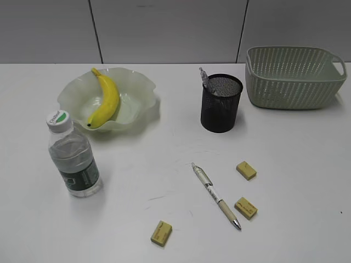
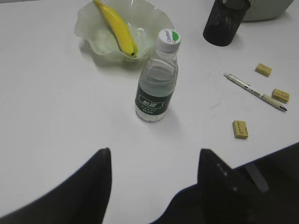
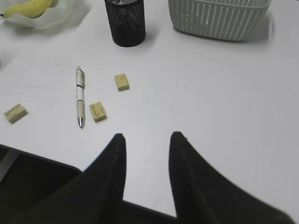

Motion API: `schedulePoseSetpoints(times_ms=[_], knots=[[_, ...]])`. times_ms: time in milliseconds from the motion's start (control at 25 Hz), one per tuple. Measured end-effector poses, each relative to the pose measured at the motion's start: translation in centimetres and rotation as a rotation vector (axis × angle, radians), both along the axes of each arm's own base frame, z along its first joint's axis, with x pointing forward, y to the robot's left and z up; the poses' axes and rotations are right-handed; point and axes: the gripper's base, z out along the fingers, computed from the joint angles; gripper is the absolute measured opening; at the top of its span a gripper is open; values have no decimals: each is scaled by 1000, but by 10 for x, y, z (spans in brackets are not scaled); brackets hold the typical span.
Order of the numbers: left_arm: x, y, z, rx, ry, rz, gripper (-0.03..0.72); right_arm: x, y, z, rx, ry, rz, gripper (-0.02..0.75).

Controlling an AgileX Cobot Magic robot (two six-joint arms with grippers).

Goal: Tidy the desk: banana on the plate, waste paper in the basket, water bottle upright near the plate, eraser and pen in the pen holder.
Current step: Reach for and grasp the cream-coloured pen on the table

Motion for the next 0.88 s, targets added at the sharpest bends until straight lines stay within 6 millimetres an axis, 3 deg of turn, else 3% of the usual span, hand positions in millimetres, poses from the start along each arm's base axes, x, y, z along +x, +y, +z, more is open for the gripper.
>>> schedulePoseSetpoints(times_ms=[200, 320, 440, 560, 680, 760, 880], knots=[[-1, -1, 0, -14, -2, -15, 418, 32, 20, 12, -90, 57, 70, 258], [-5, 3, 0, -30, -37, 5, 415, 76, 46, 15, -123, 126, 108, 258], [-10, 8, 0, -26, -83, 99, 414, 133, 76, 5, -187, 262, 122, 258], [-12, 8, 0, -18, -88, 207, 414, 189, 109, -18, -238, 436, 139, 258], [-14, 7, 0, -1, -92, 297, 414, 231, 153, -41, -301, 532, 204, 257], [-15, 6, 0, 7, -93, 355, 414, 251, 185, -58, -338, 572, 256, 258], [-17, 5, 0, 12, -92, 430, 414, 274, 216, -93, -381, 670, 273, 305]])
